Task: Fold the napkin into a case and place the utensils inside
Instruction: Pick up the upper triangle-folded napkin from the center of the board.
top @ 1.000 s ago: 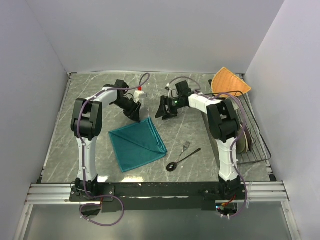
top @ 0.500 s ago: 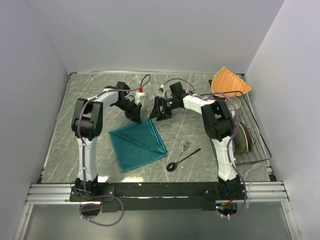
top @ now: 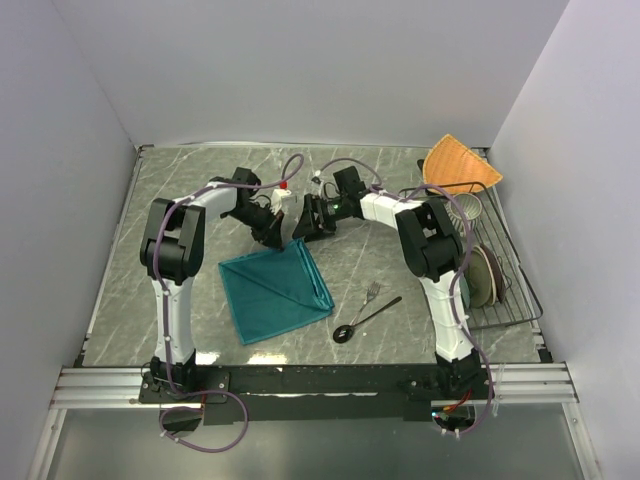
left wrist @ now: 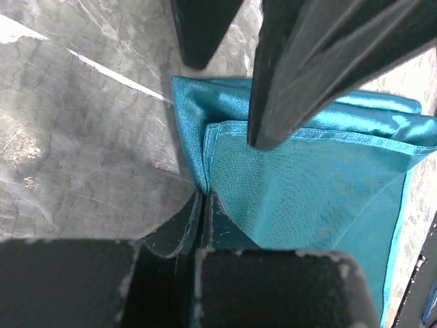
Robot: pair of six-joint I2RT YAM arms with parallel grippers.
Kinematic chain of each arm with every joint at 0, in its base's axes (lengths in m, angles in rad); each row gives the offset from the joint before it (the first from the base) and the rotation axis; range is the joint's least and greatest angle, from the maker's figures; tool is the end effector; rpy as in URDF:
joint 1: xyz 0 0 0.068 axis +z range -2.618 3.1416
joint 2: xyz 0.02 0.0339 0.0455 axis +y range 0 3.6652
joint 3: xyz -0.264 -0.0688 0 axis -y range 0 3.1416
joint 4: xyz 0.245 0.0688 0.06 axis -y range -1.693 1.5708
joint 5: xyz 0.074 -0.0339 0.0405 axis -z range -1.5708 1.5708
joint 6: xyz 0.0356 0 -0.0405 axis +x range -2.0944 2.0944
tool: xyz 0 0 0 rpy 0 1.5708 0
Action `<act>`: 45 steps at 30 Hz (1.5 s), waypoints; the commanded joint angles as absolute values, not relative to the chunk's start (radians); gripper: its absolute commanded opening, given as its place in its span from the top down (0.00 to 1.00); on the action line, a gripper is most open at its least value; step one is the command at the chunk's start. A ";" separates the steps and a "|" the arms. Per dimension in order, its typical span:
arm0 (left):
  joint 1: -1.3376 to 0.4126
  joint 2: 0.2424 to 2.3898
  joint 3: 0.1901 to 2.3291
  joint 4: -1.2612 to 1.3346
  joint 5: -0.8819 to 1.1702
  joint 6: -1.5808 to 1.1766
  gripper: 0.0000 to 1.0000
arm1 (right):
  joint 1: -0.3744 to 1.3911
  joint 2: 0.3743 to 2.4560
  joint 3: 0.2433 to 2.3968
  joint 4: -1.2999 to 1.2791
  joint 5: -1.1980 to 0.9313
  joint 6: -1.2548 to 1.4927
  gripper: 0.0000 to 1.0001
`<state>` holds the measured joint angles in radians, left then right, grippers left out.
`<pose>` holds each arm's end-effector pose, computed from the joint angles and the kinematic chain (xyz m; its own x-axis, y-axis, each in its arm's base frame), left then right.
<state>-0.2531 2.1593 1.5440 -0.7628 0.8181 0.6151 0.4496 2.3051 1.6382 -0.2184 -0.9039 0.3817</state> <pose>0.4002 -0.1303 0.1442 -0.5992 0.5624 -0.5698 0.7986 0.3701 -0.4745 0.4267 0.2370 0.1307 -0.9140 -0.1852 -0.3609 -0.4055 0.4417 0.8003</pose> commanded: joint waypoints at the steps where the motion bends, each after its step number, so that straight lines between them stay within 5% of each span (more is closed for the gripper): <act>1: -0.265 2.106 1.542 -0.732 0.836 0.647 0.99 | 0.476 2.350 1.651 -0.189 -0.916 0.393 0.32; 12: -0.272 2.091 1.532 -0.716 0.844 0.655 0.99 | 0.479 2.358 1.651 -0.170 -0.930 0.400 0.47; 16: -0.273 2.076 1.520 -0.710 0.847 0.672 0.99 | 0.469 2.355 1.643 -0.154 -0.905 0.432 0.30; 21: -0.273 2.049 1.502 -0.707 0.838 0.695 0.99 | 0.442 2.321 1.637 -0.160 -0.900 0.420 0.28; 29: -0.275 2.010 1.459 -0.664 0.819 0.692 0.99 | 0.390 2.299 1.637 -0.121 -0.902 0.445 0.46; 34: -0.275 1.993 1.434 -0.652 0.819 0.699 0.99 | 0.397 2.312 1.640 -0.117 -0.910 0.443 0.25; 45: -0.276 1.976 1.394 -0.615 0.825 0.710 0.99 | 0.456 2.390 1.715 -0.103 -0.976 0.410 0.12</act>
<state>-0.2695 2.0350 1.4071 -0.6441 0.7891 0.6659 0.4324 2.3505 1.6756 -0.1036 -0.9756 0.4541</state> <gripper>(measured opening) 0.035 0.874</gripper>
